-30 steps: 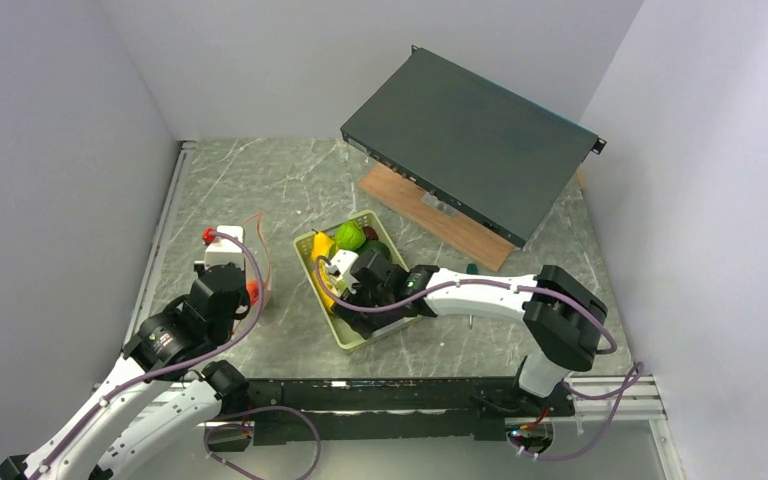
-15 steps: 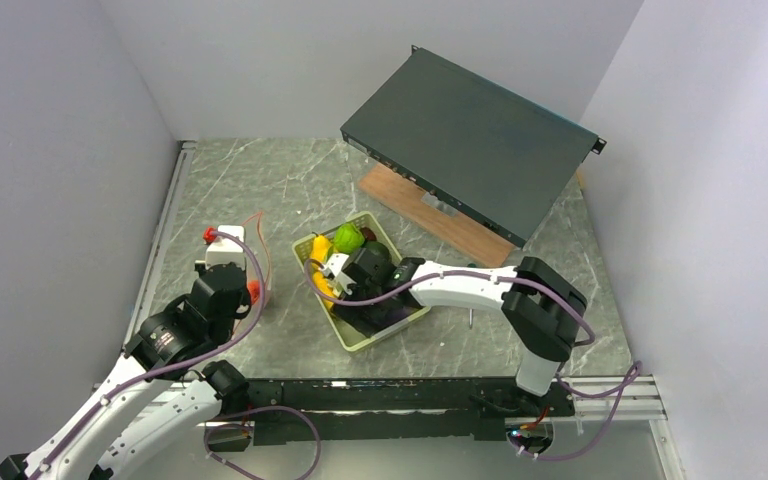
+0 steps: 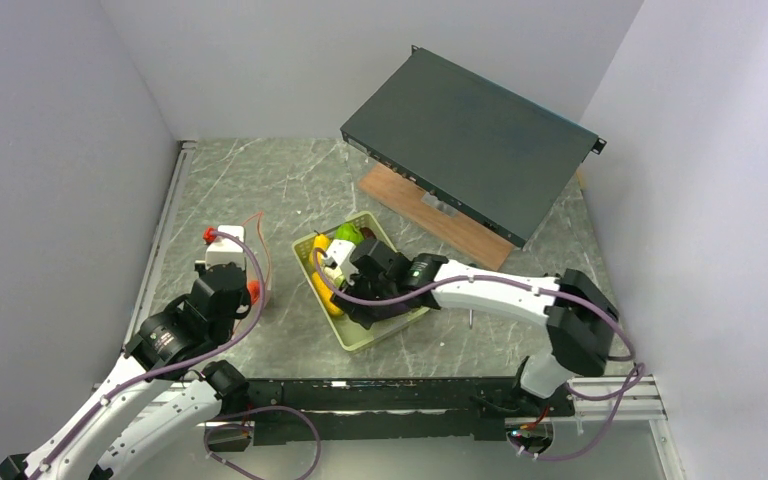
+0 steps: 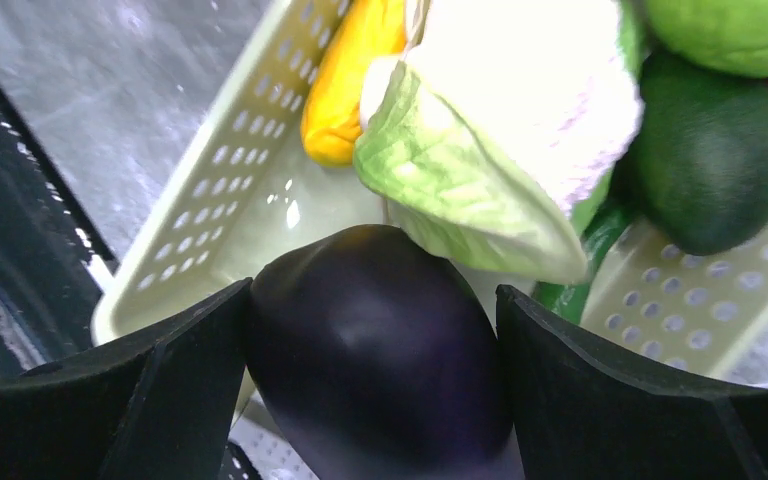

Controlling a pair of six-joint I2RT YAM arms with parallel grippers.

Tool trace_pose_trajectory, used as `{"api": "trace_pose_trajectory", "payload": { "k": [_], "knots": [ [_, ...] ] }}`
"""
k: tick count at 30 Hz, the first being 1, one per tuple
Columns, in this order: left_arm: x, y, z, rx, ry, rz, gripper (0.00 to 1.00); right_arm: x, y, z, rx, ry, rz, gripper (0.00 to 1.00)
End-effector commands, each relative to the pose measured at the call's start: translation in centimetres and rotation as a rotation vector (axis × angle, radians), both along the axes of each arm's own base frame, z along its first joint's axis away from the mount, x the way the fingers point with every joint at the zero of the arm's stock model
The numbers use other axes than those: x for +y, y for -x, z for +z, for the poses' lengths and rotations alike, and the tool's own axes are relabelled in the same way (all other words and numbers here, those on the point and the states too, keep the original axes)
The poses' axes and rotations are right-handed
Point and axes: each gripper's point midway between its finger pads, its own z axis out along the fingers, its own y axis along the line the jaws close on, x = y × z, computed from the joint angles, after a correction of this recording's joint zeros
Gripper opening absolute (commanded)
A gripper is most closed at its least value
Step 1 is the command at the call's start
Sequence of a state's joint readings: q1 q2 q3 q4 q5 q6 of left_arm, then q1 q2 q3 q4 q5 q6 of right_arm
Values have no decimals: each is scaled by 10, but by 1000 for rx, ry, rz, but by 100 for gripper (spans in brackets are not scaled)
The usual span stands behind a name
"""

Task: Place the food in the zip-top bag and seal the zipper
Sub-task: Pick up the fake vegetable from the bin, then place the fake vegetable in the zipper food storage bag.

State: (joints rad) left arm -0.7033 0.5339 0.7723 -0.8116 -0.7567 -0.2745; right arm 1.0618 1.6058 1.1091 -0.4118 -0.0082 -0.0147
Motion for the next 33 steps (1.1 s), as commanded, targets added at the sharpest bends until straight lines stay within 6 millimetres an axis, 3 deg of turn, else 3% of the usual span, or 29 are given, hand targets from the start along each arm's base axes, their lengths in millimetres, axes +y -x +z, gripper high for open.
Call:
{"api": "trace_pose_trajectory", "payload": {
  "k": [1,10,14,19,26,33],
  "knots": [
    [-2,-4,6,-26,16,0,0,8,-4,56,-75,-140,-12,43],
    [-4,-3,6,-30,28,-14,0,8,6,105,-75,-275,-16,14],
    [-12,-3,8,-43,58,-60,0,15,10,143,-91,-409,-2,0],
    [-27,-2,11,-53,101,-146,0,34,14,207,-124,-689,28,0],
    [-25,0,14,-80,109,-153,0,49,22,308,-172,-1204,75,0],
    [-22,1,17,-95,112,-143,0,74,43,368,-167,-1478,305,0]
  ]
}}
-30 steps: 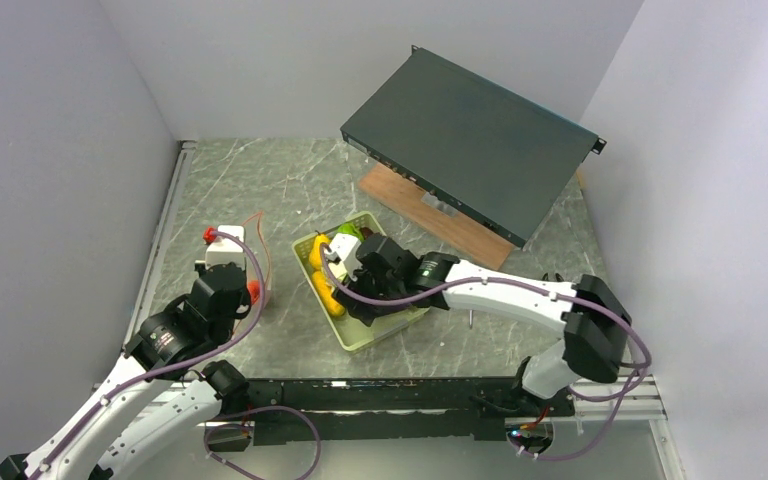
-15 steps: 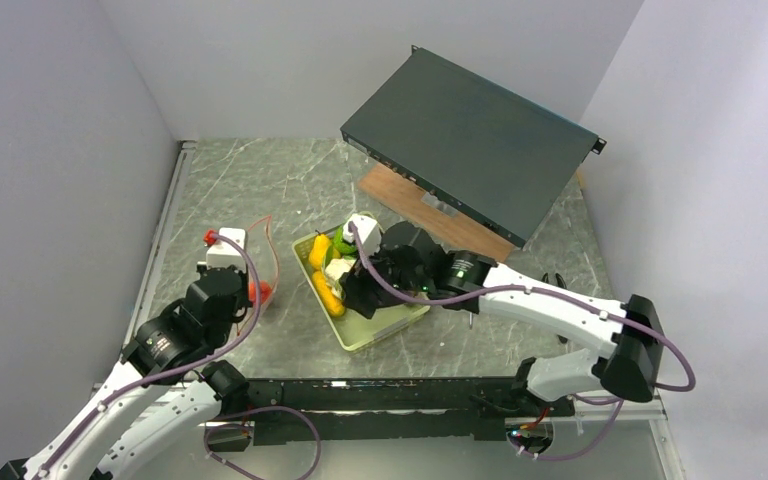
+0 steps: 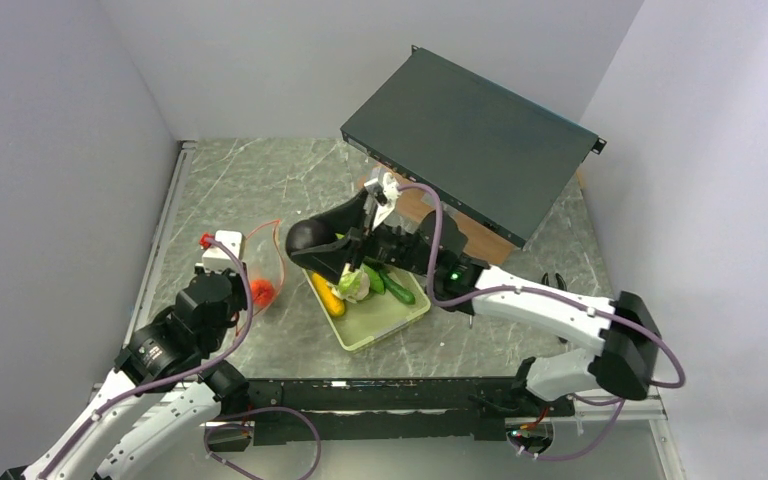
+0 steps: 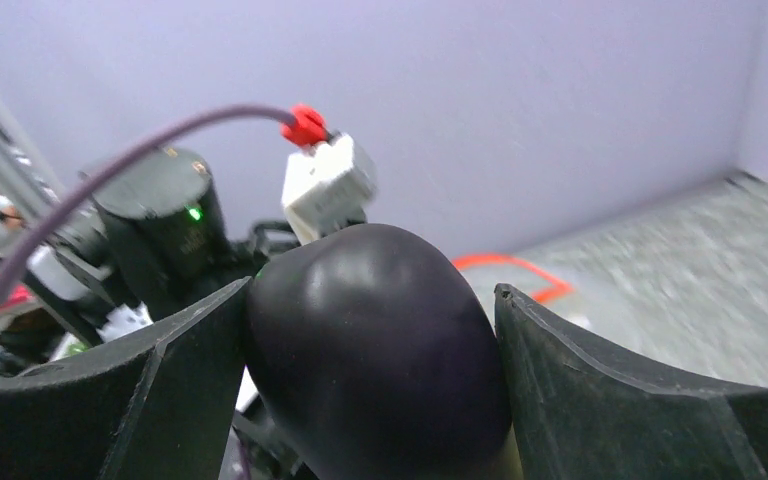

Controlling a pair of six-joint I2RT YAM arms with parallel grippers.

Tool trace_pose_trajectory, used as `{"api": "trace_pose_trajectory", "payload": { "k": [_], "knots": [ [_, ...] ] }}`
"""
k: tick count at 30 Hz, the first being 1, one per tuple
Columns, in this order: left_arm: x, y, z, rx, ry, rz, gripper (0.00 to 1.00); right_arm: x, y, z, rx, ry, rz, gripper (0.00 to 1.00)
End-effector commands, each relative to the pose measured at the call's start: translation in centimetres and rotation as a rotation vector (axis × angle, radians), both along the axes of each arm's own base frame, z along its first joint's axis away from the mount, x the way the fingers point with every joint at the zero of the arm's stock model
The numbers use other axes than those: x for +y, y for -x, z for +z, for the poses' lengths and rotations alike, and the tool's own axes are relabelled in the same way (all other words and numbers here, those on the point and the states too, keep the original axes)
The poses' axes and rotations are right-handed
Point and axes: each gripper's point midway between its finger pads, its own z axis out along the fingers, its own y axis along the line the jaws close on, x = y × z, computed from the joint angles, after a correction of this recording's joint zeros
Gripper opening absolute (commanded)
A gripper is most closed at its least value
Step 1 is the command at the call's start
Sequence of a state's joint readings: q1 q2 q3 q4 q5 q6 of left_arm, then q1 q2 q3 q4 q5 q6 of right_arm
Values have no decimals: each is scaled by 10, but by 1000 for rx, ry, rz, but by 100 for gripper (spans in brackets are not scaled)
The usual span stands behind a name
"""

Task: Place the food in the zip-top bag and seal the zipper
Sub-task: Place the fake vegetable in the zipper food storage bag.

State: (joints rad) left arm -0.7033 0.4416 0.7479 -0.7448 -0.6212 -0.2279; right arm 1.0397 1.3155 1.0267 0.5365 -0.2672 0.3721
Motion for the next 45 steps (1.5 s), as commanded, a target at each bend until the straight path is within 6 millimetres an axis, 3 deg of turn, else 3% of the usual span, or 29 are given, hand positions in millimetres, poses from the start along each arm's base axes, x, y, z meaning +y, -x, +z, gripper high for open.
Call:
{"api": "trace_pose_trajectory", "payload": {
  "k": [1,3,6,13,21,25,31,35,40,45],
  "knots": [
    [-2,-2,7,-37,23,-7,0,11,26,80,-118,-313,188,0],
    [-2,-2,8,-38,23,-9,0,18,31,92,-128,-358,246,0],
    [-2,-2,9,-41,27,-8,0,33,27,95,-113,-404,292,0],
    [1,0,13,-62,40,-6,0,60,0,89,-21,-477,270,0],
    [-1,0,13,-61,43,-17,0,91,-25,55,93,-487,257,0],
    [0,1,14,-66,49,-13,0,94,-27,42,107,-479,257,0],
    [5,3,17,-85,58,5,0,96,-34,6,97,-382,191,0],
    [7,4,18,-91,61,16,0,96,-37,-15,91,-313,152,11],
    [7,3,17,-87,57,19,0,101,-50,-40,97,-209,76,43],
    [7,2,16,-81,52,20,0,103,-62,-52,131,-103,-8,72]
  ]
}}
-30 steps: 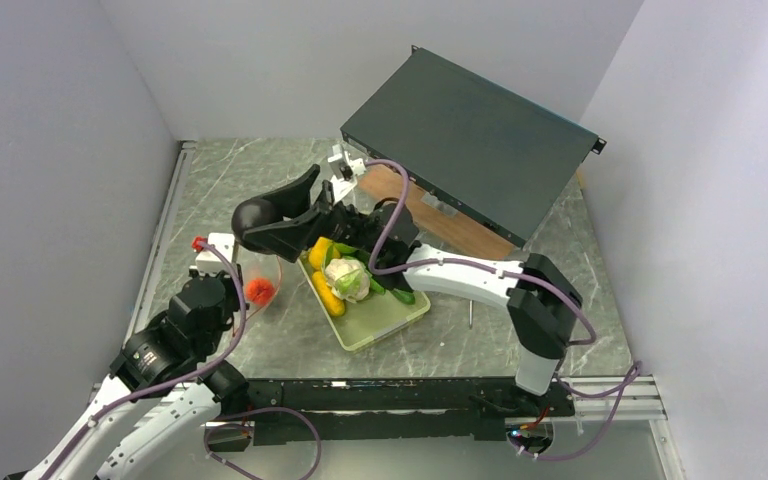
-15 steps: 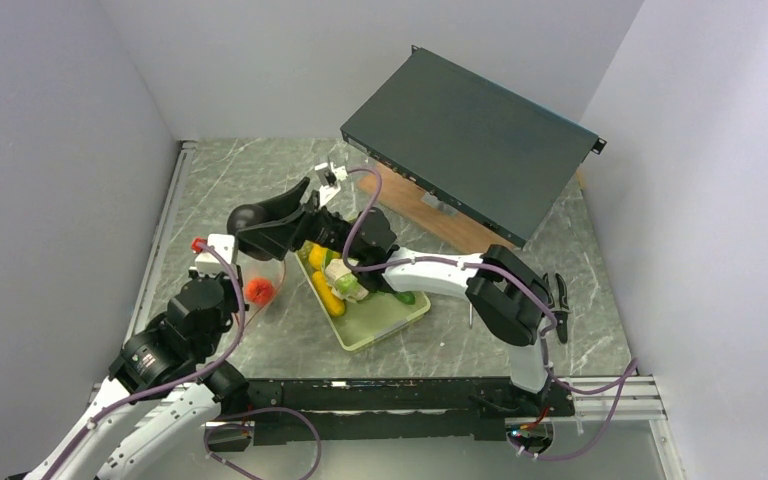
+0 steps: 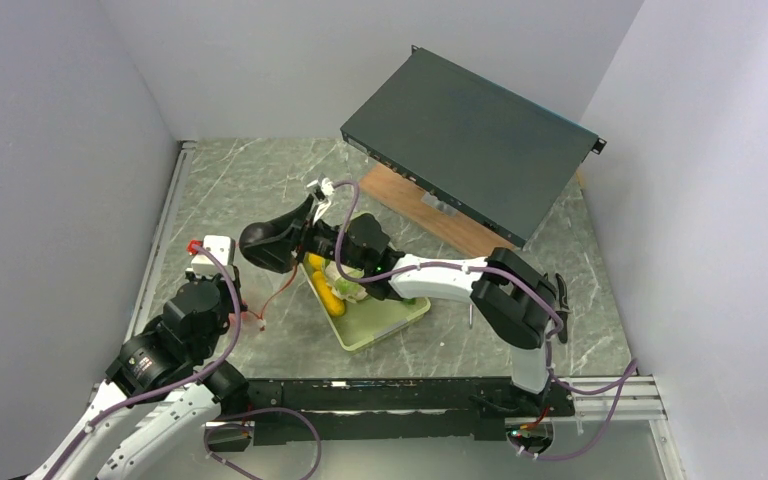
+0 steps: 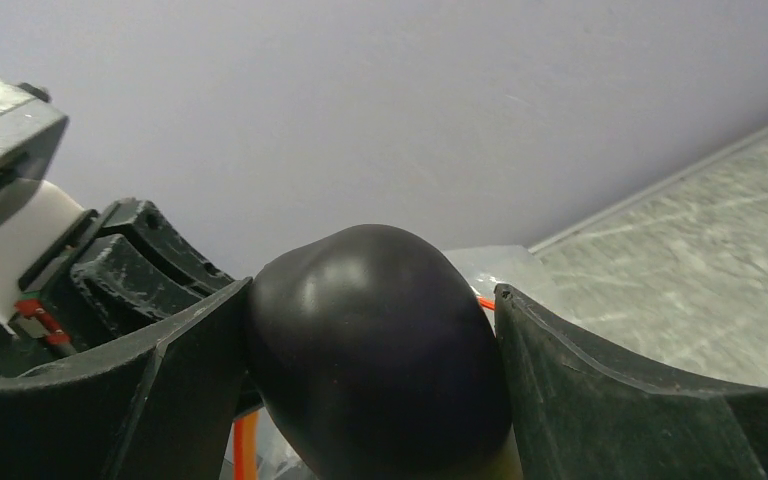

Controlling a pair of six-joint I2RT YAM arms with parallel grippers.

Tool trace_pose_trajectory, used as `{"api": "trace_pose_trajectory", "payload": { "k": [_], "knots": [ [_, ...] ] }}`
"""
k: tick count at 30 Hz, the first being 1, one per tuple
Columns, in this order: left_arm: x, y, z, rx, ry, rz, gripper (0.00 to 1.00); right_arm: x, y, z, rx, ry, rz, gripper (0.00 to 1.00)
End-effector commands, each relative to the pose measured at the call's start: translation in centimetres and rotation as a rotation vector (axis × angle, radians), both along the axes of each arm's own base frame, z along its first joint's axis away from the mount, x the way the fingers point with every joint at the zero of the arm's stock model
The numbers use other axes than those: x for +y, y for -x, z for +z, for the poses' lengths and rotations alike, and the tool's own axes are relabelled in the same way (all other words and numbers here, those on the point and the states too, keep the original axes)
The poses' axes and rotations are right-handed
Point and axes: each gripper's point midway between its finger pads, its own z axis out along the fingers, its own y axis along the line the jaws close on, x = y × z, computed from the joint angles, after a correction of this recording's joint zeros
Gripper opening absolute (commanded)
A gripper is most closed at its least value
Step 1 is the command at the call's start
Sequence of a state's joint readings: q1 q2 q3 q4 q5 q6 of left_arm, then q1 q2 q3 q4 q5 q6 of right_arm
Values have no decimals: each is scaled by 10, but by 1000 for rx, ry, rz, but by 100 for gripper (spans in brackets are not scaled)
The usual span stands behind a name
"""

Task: Place the food in the zip-top bag and seal the zipper
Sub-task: Place the fake vegetable in the zipper food storage bag, then adjust the zipper food storage bag at the center of the board.

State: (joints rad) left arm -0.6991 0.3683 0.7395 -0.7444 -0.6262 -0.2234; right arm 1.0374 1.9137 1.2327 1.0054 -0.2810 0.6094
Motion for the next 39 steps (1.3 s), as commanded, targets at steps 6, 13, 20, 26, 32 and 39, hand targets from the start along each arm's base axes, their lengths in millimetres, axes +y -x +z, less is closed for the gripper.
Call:
{"api": "trace_pose_trajectory", "payload": {
  "k": [6,13,20,26,32,39],
  "knots": [
    [-1,-4,7,-25,12,12,0,-9,-13,21,-2,89,-119,84],
    [-1,-4,7,-26,14,14,0,-4,-13,18,14,125,-113,100],
    [-1,-4,6,-25,12,12,0,-4,-16,19,25,160,-138,100],
    [-1,-4,6,-23,10,13,0,-17,-17,20,38,251,-177,99],
    [0,-4,6,-24,7,20,0,-59,-18,-5,96,489,-278,99],
    [0,-6,4,-14,-3,25,0,-108,7,-39,165,669,-310,100]
  ]
}}
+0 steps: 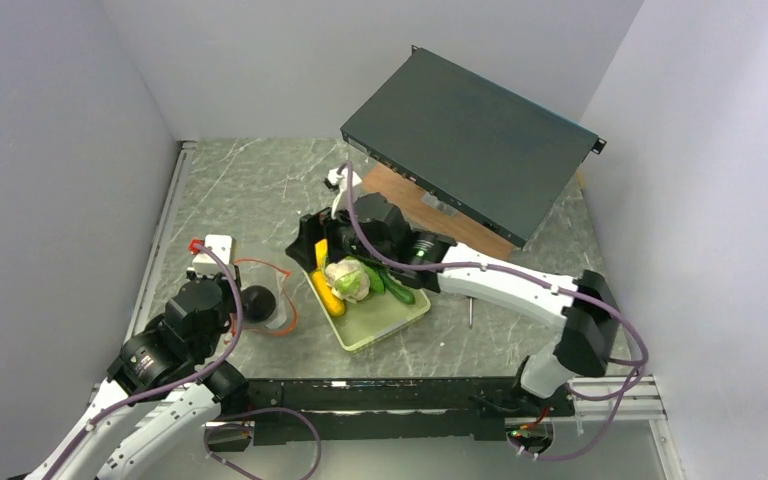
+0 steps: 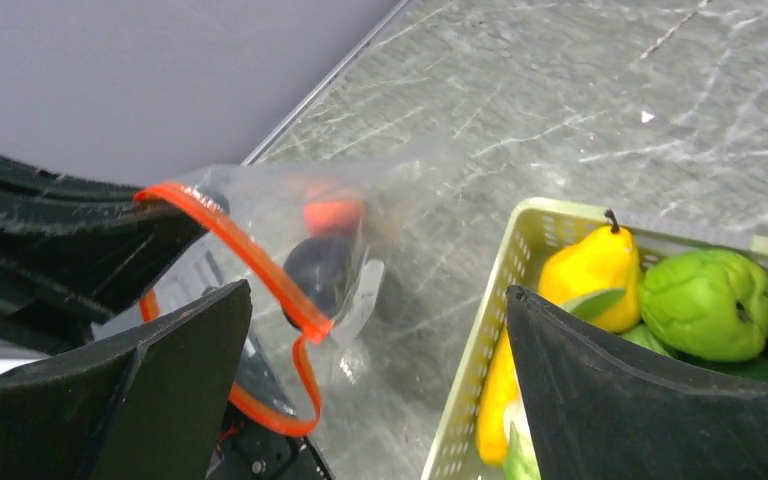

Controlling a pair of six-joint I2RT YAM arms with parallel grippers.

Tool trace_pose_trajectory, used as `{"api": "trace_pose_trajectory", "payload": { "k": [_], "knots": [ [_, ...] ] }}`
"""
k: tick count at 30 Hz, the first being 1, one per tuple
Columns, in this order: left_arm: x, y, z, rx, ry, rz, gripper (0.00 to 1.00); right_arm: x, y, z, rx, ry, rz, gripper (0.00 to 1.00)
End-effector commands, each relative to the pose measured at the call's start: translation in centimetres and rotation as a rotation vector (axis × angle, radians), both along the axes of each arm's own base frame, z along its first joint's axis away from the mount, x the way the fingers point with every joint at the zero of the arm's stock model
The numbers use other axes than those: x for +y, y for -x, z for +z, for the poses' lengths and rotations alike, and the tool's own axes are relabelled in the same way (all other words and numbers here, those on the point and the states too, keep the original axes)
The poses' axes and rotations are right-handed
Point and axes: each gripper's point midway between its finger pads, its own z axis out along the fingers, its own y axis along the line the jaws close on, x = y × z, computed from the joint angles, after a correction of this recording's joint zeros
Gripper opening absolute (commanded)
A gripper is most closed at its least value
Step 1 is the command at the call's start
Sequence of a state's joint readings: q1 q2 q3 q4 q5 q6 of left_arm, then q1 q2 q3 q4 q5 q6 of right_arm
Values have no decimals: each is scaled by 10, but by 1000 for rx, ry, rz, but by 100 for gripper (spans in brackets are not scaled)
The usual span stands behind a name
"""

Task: Place the food in the zip-top bag and seal the zipper
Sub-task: Adjust the zipper food storage bag at the center of the board.

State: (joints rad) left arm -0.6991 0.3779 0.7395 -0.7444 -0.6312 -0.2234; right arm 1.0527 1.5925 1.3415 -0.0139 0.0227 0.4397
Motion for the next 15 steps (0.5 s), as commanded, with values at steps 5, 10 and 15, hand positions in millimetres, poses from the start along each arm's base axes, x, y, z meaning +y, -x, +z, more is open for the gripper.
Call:
{"api": "trace_pose_trajectory", "payload": {
  "k": [5,10,15],
  "knots": [
    [1,-6,4,-11,-4,28,0,-22,67,-36,90,93,46,98],
    [2,-7,2,-4,-12,37,0,-5,91,-59,182,80,37,93],
    [2,-7,1,4,-18,41,0,11,90,-73,260,67,-11,86]
  ]
}}
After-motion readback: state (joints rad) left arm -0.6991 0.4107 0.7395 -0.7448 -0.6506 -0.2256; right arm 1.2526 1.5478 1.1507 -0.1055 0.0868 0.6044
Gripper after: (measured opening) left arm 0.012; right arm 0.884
